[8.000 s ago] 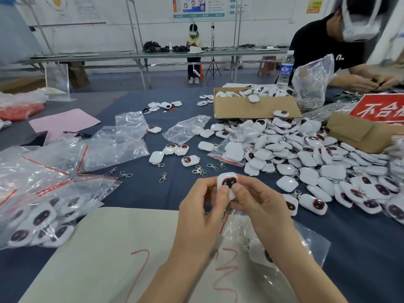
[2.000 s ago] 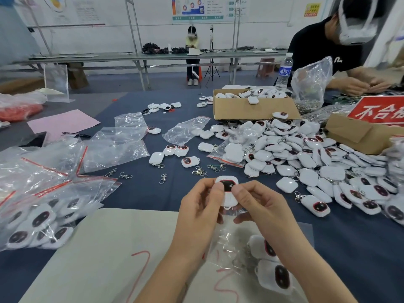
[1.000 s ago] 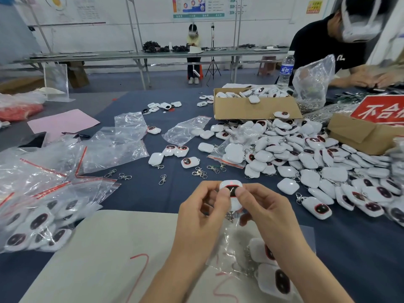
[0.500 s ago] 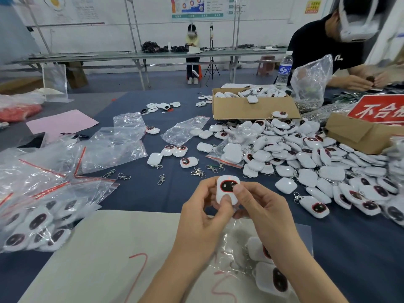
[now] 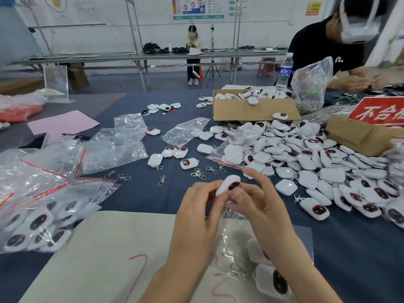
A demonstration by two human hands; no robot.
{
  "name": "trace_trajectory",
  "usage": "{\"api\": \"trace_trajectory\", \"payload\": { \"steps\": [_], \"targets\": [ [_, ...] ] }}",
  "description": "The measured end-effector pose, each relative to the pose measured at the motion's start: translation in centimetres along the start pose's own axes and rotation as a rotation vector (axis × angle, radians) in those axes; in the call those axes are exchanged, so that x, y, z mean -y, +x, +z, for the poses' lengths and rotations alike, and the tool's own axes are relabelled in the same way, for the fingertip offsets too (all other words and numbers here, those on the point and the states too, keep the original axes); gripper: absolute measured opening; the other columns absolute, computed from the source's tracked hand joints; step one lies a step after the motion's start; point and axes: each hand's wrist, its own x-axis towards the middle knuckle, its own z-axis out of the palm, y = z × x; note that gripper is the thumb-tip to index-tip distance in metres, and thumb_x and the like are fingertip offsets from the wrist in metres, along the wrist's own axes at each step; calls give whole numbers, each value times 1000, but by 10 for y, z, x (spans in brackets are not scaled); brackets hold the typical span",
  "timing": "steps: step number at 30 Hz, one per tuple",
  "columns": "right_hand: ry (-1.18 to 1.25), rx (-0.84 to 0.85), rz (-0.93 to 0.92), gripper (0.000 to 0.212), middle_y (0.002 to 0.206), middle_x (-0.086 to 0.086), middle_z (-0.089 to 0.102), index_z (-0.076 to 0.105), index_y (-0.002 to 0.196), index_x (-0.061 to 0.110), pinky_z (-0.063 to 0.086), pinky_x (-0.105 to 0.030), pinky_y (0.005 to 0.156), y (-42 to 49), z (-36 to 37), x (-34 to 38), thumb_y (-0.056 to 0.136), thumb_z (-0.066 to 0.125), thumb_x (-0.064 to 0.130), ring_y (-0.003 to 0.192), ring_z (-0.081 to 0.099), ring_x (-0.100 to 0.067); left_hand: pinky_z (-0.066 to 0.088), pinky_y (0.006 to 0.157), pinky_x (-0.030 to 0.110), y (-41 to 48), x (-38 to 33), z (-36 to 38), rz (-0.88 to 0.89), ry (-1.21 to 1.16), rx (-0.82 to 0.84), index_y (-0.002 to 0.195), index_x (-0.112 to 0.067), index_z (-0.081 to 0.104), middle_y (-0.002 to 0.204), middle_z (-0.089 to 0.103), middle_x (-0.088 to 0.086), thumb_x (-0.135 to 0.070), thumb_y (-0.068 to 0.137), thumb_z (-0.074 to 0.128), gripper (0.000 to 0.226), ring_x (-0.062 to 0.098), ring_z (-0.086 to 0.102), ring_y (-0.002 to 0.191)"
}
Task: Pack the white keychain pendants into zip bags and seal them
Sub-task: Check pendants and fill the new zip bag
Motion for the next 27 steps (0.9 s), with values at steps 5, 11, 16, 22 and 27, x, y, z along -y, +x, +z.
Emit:
{"api": "trace_trajectory", "payload": {
  "steps": [5, 11, 16, 22, 27],
  "targets": [
    [-120, 41, -107, 13, 88, 7, 77, 70, 98, 26, 50, -11, 73, -3, 0, -1, 92, 66, 14, 81, 71, -4, 41, 84, 8, 2, 5, -4, 194, 198, -55, 105, -18, 71, 104, 57, -18, -25, 95, 61, 16, 3, 55, 95],
    [-48, 64, -109, 11, 95, 0, 78, 67, 99, 9, 51, -15, 76, -1, -5, -2, 92, 62, 2, 87, 72, -8, 41, 80, 6, 3, 4, -4, 195, 150, -73, 97, -26, 66, 99, 56, -20, -27, 93, 60, 8, 0, 55, 91],
    [40, 97, -46, 18, 110, 3, 77, 69, 100, 18, 52, -16, 85, -1, -6, -3, 95, 61, 3, 103, 71, -11, 51, 77, 19, 2, -2, -2, -5, -140, -14, 98, -35, 62, 104, 62, -15, -32, 94, 66, 7, 12, 64, 94],
    [157, 184, 15, 35, 128, 3, 70, 69, 113, 33, 54, -23, 91, 2, -5, -7, 90, 62, 7, 114, 69, -21, 58, 79, 23, 5, -7, -3, -389, -459, 76, 119, -29, 66, 96, 73, 3, -20, 97, 66, 24, 12, 71, 88],
    [167, 149, 39, 31, 127, 4, 71, 72, 113, 37, 53, -23, 97, 4, -6, -8, 90, 60, 20, 118, 67, -17, 49, 64, 10, 8, -9, -8, -348, -457, 29, 102, -28, 73, 82, 73, 1, -6, 92, 71, 24, 1, 63, 70]
  ]
}}
